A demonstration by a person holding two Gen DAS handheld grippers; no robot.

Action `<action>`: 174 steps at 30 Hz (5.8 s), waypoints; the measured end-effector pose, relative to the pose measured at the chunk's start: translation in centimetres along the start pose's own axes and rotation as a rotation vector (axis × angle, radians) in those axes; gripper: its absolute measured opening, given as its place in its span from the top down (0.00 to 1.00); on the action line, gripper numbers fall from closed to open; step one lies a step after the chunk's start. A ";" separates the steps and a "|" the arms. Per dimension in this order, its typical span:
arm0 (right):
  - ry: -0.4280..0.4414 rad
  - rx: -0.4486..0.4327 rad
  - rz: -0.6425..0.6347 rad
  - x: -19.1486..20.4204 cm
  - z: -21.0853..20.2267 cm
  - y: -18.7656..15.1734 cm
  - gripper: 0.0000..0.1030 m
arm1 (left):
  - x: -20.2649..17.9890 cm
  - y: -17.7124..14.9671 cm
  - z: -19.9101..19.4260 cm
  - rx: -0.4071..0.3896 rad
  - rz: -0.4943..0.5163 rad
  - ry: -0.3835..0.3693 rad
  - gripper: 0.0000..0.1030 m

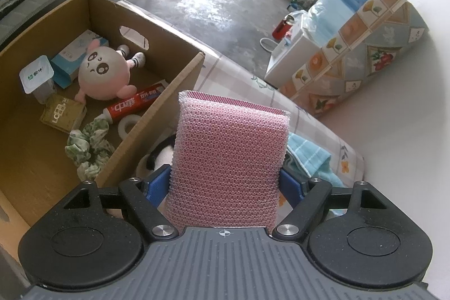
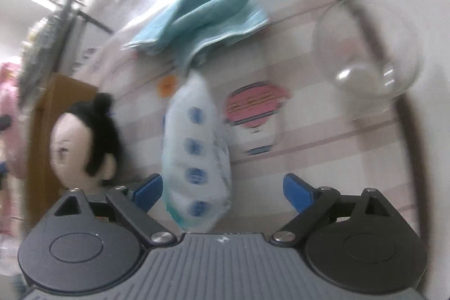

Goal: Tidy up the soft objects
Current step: 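Hold the pink sponge above the box while the right tool lifts the wipes pack off the mat, then lower the pink sponge into the cardboard box and open the left tool, then lower the wipes pack into the box beside the sponge and open the right tool, then move both tools back over the teal towel on the mattress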

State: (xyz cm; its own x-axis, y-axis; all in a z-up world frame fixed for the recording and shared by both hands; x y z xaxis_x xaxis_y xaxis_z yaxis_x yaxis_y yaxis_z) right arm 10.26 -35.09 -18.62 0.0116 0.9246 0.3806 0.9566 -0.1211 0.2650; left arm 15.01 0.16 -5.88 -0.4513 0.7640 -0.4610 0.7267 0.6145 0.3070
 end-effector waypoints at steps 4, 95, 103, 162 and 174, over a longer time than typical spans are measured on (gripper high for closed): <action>-0.083 -0.007 -0.121 1.6 1.0 1.0 0.01 | 0.0 -0.1 0.0 0.000 -0.001 0.001 0.22; 0.074 0.285 -0.357 45.3 14.9 1.5 0.26 | 29.4 14.4 -10.6 0.065 -0.052 0.216 0.04; -0.124 0.473 -0.368 44.6 23.4 -2.6 0.26 | 32.8 14.8 -11.6 0.033 -0.161 0.200 0.04; -0.199 -0.272 -0.364 4.0 -0.9 11.9 0.11 | -11.6 -1.2 9.7 0.216 0.087 -0.014 0.06; -0.260 -0.204 -0.416 1.4 4.6 15.0 0.22 | -18.8 -4.8 18.1 0.179 0.565 0.093 0.26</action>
State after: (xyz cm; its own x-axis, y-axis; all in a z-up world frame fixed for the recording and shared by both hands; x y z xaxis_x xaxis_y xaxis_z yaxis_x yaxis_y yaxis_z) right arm 25.97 -33.97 -18.16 -0.2603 0.9654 -0.0183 0.8201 0.2310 0.5235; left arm 29.41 -20.70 -13.71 -0.0069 0.9818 -0.1899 0.9395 0.0714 0.3349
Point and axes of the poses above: each gripper's, at about its wrist camera, not at the fingertips, and z roughly the way its jaws point, x to its left, y to its top, the point moved 5 cm from there along z, roughly the way its jaws point, and after that the axes turned 11 degrees about -z, right-handed, at the moved point
